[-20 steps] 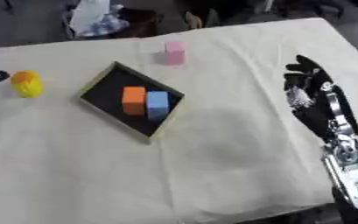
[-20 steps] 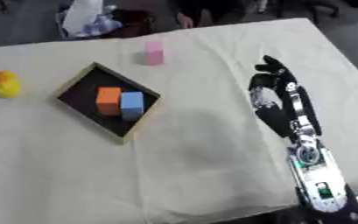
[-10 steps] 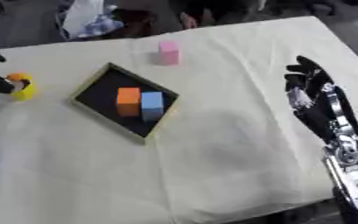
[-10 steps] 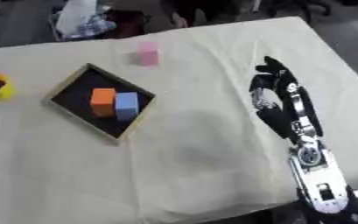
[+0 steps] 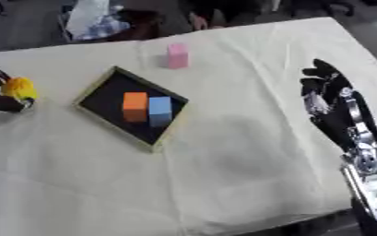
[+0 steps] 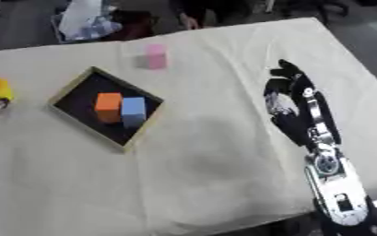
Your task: Pick up objects on the table and place them in the box.
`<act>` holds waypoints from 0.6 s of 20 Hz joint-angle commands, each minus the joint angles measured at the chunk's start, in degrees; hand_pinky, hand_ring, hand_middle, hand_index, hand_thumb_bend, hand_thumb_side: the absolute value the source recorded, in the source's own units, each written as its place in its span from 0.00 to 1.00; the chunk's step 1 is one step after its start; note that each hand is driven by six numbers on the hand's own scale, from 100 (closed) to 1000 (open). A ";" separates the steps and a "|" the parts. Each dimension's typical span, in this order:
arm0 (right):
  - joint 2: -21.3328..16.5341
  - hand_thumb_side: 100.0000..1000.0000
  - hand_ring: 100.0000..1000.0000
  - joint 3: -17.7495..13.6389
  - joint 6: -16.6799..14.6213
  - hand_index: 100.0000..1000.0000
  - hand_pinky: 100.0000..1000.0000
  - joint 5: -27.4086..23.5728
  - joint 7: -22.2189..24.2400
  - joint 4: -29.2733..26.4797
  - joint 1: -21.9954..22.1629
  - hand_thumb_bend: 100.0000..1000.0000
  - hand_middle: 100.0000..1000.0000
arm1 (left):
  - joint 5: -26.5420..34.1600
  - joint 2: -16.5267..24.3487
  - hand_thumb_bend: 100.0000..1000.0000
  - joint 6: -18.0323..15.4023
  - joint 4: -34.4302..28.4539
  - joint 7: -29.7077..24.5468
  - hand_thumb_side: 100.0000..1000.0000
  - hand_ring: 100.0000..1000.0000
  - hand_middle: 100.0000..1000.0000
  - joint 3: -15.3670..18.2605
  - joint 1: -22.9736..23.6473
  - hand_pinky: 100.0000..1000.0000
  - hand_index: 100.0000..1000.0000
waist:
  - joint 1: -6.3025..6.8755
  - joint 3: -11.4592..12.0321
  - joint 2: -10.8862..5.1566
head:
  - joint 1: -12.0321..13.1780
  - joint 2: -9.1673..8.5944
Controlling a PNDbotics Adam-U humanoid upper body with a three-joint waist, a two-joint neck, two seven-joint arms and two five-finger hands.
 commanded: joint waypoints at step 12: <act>-0.48 0.52 0.77 -0.23 -0.03 0.93 0.79 -0.27 0.17 -0.53 -0.63 0.00 0.76 | 1.61 2.04 0.24 -1.75 -2.98 3.85 0.02 0.43 0.47 -0.90 -0.36 0.61 0.61 | -0.13 0.23 -0.62 | 5.84 0.28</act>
